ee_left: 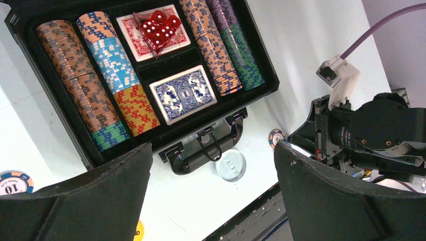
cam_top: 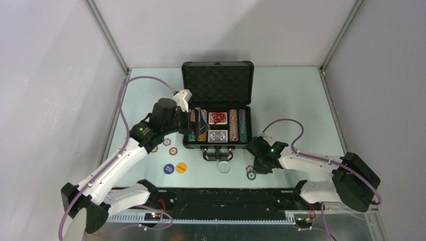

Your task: Pack up texas hold em set

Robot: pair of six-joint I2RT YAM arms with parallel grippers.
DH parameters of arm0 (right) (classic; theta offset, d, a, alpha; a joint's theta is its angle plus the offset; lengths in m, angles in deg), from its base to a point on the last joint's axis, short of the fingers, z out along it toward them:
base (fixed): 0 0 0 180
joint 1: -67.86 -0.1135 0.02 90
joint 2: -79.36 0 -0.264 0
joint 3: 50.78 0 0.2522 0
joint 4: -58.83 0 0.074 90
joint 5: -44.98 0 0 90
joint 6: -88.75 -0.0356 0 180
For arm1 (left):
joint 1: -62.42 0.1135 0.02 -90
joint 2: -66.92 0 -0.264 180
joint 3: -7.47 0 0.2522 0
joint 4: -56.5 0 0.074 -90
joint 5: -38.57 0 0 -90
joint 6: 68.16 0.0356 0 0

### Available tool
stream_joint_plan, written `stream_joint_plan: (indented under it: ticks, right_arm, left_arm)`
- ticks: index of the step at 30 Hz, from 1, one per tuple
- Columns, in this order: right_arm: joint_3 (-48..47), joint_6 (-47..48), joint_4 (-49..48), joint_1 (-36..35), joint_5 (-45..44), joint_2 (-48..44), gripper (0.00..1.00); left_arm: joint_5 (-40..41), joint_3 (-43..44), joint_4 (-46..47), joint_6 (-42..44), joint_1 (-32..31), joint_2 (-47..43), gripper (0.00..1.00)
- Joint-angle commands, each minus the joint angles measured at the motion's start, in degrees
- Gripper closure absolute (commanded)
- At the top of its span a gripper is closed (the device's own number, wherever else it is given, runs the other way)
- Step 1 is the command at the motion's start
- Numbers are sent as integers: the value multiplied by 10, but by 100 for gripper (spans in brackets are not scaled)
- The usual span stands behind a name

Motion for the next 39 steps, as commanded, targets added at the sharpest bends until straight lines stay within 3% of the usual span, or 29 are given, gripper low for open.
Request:
stream_joint_plan:
  ticks: [1, 7, 11, 13, 16, 20, 30, 39]
  right_arm:
    - [17, -13, -16, -9, 6, 22, 99]
    - [10, -22, 17, -10, -28, 4, 98]
    - [2, -20, 45, -10, -58, -41, 91]
    - [-2, -13, 57, -10, -69, -67, 81]
    - [-2, 16, 51, -15, -68, -108, 53]
    - [-2, 46, 15, -42, -42, -118, 31]
    - [-41, 27, -15, -127, -38, 21, 26]
    - [-74, 18, -5, -142, -54, 82, 32]
  left_arm:
    - [-5, -3, 8, 8, 3, -1, 5]
    - [-2, -3, 7, 8, 3, -3, 5]
    - [-1, -4, 8, 8, 3, -4, 5]
    - [0, -5, 7, 8, 3, -4, 5]
    - [1, -5, 8, 7, 3, -4, 5]
    - [0, -5, 7, 6, 3, -3, 5]
    - [2, -5, 7, 5, 3, -4, 5]
    - [1, -4, 8, 6, 4, -6, 5]
